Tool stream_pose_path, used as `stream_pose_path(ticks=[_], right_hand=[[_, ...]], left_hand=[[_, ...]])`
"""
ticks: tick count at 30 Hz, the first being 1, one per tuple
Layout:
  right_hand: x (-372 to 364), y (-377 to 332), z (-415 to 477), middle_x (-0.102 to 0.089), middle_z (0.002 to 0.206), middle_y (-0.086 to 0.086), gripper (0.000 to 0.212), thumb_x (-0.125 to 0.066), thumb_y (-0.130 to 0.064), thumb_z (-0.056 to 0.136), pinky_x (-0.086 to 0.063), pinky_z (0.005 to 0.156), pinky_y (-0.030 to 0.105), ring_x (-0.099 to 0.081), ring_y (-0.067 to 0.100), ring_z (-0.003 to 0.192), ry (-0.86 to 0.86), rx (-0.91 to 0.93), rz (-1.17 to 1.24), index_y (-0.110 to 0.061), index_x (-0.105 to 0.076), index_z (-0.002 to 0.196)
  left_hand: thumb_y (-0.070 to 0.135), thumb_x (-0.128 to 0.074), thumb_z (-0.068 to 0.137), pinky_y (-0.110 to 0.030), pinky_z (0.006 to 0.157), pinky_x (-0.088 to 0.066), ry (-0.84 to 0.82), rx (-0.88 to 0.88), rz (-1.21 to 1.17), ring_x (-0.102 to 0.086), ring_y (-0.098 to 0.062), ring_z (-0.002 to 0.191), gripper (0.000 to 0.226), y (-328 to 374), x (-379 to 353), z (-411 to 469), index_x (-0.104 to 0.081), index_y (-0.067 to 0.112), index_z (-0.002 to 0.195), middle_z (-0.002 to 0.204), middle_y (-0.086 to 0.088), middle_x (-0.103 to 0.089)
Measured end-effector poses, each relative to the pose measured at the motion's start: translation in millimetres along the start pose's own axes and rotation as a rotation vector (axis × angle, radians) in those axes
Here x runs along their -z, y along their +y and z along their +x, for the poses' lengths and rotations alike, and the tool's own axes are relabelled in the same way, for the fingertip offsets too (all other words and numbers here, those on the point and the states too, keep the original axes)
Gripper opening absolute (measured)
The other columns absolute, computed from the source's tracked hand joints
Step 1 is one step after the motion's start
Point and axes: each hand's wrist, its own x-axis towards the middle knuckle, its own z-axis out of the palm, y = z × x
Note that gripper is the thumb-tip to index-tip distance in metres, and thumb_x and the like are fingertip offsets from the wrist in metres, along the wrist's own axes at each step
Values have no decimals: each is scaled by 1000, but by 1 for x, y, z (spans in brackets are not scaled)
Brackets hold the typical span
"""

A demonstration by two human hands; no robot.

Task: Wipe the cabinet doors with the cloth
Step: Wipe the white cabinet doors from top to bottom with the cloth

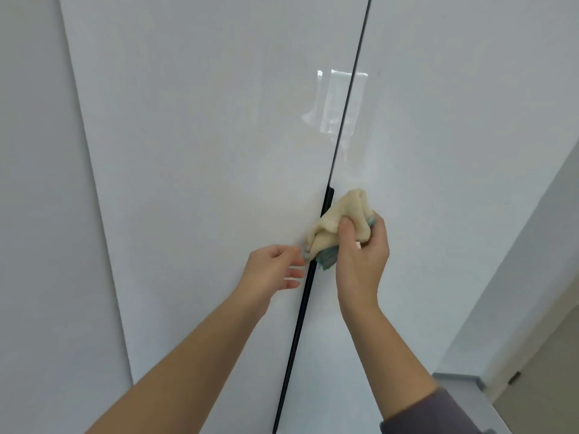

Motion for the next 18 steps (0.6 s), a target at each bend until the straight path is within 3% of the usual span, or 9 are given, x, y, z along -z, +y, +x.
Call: stream_pose_path(ticks=[3, 6, 10, 13, 18], right_hand=[[-5, -6, 27, -52, 110, -14, 37, -60, -10, 86, -49, 77, 24, -55, 13, 105, -58, 370, -273, -32, -60, 115], [-14, 13, 46, -49, 113, -9, 49, -64, -6, 81, -42, 66, 25, -50, 16, 105, -89, 573, -637, -28, -59, 125], [-26, 30, 53, -55, 114, -4, 56, -69, -2, 75, -40, 59, 28, -51, 21, 104, -61, 625, -773, -29, -61, 125], [-27, 35, 52, -55, 123, -3, 55, -71, -5, 74, -48, 59, 32, -51, 24, 109, -62, 616, -799, -28, -62, 124], [-24, 44, 52, -48, 137, 3, 57, -71, -7, 76, -49, 72, 31, -44, 28, 119, -145, 618, -848, -24, -59, 130]], left_hand=[[19, -60, 92, -23, 62, -55, 140, -158, 53, -69, -15, 78, 15, 22, -6, 12, -68, 12, 104, 92, -2, -73], [14, -59, 92, -23, 63, -55, 189, -268, 72, -69, -16, 79, 11, 33, -6, 16, -67, 15, 99, 92, -3, -72], [11, -61, 90, -23, 66, -57, 224, -352, 101, -70, -16, 79, 11, 33, -6, 24, -67, 15, 98, 92, -4, -71], [11, -62, 91, -23, 67, -57, 254, -411, 60, -70, -17, 81, 11, 35, -6, 32, -66, 13, 101, 92, -6, -71], [21, -69, 88, -30, 76, -58, 230, -562, 44, -70, -15, 86, 17, 55, -5, 51, -64, 20, 104, 94, 2, -69]])
